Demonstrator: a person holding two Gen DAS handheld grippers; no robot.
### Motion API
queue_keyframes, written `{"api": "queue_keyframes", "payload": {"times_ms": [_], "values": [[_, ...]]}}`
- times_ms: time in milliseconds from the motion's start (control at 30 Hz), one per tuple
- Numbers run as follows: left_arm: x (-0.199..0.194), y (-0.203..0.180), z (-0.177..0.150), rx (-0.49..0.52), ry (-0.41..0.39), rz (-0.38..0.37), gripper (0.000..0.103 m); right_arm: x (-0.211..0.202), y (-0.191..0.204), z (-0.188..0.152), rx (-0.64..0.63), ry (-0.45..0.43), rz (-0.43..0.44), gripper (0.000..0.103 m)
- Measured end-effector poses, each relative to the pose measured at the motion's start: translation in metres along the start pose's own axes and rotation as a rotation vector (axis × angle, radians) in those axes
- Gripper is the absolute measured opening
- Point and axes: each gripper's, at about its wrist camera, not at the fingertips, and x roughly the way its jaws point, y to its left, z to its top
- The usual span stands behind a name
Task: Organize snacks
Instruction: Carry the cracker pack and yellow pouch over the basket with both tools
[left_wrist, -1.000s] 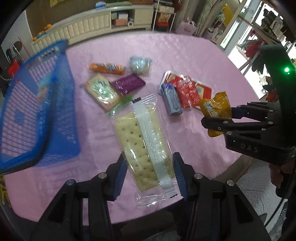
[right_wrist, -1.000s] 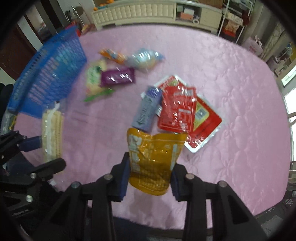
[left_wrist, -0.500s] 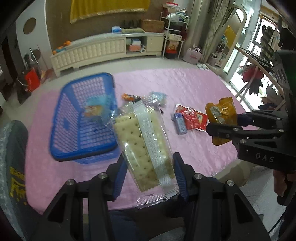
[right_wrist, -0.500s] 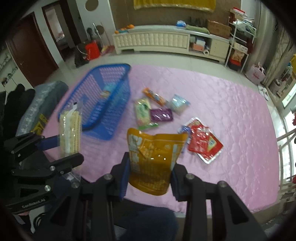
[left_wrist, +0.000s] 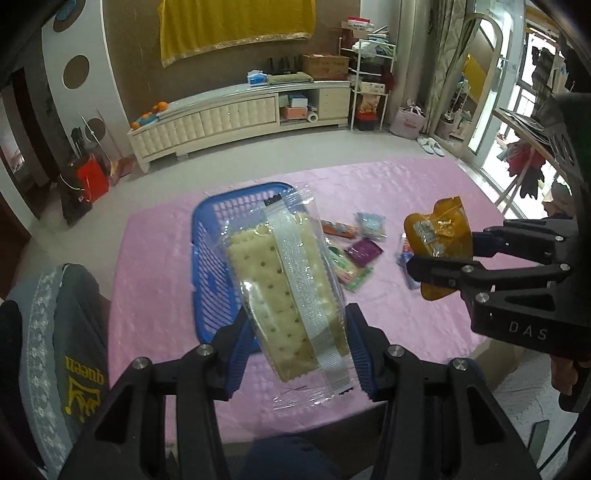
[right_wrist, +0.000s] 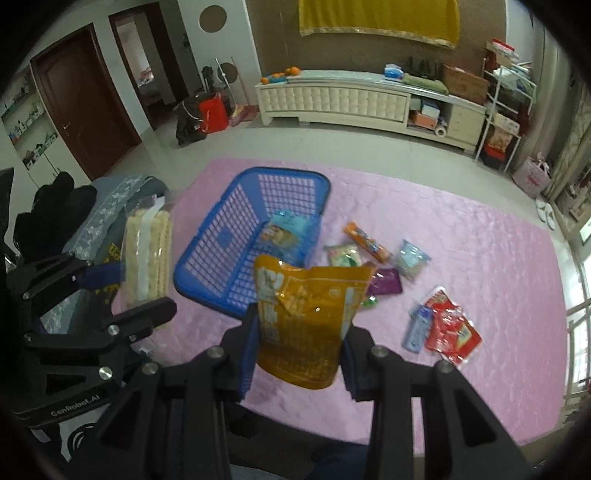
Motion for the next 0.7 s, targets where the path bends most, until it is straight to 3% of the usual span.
{"api": "queue_keyframes", "payload": {"times_ms": [200, 700], "values": [[0.02, 0.033, 0.022, -0.032, 0.018, 0.002, 0.046, 0.027, 0.011, 0.028, -0.002, 0.027, 0.004, 0.043], [0.151, 0.081, 0.061, -0.072, 0.194, 0.004, 0.046, 0.131, 0.008, 0.091, -0.017, 0.112, 0.053, 0.043]]}}
